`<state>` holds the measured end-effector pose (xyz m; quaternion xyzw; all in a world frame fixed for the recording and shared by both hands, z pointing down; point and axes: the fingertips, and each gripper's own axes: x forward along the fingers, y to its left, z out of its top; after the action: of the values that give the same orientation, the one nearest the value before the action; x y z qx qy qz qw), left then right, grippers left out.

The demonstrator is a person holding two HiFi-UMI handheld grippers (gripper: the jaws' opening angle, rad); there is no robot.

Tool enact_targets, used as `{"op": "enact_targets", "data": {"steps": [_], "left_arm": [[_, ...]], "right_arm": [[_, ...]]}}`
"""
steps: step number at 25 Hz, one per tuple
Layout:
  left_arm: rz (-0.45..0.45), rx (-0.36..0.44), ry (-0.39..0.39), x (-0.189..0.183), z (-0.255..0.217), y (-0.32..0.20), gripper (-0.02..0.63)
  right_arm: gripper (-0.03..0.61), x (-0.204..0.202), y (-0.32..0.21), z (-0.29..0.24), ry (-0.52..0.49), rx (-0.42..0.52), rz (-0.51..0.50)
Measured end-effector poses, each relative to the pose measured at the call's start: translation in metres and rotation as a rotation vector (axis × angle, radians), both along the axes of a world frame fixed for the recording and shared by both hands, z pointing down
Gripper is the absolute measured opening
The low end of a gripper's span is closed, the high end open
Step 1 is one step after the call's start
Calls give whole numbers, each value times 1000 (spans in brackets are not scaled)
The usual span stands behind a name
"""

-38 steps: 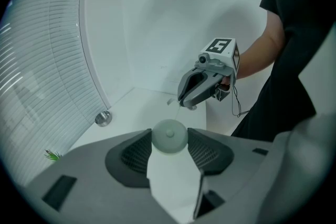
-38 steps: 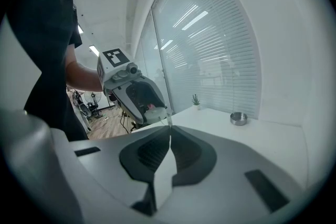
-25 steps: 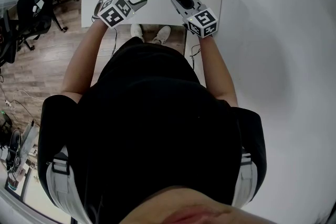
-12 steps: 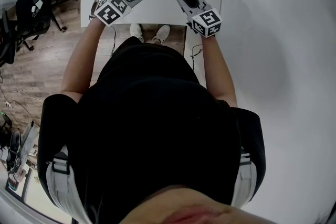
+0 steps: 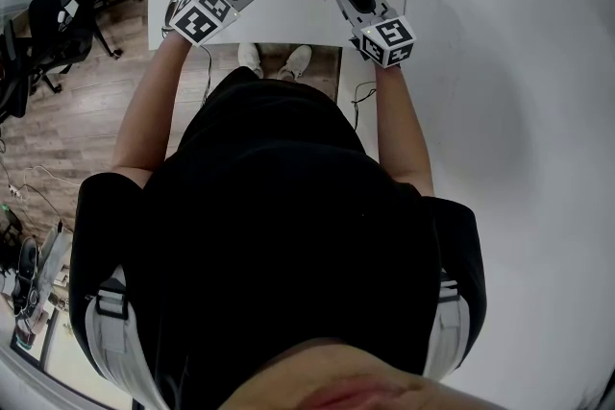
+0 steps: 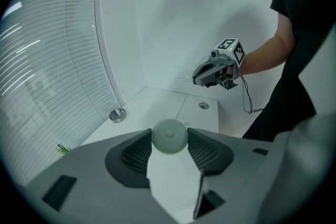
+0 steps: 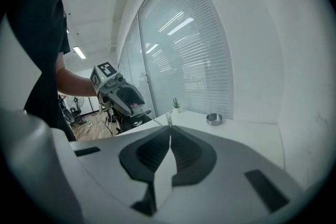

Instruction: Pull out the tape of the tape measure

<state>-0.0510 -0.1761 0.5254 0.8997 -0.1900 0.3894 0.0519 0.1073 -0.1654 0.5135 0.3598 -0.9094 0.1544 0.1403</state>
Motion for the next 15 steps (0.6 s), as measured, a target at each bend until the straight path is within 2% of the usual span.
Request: {"op": "enact_targets", "data": {"steps": [15], "left_arm": [[-44,7,-17,-15,2,-8,225]], "right_arm": [[9,29,-1,0,41,13,50]]}}
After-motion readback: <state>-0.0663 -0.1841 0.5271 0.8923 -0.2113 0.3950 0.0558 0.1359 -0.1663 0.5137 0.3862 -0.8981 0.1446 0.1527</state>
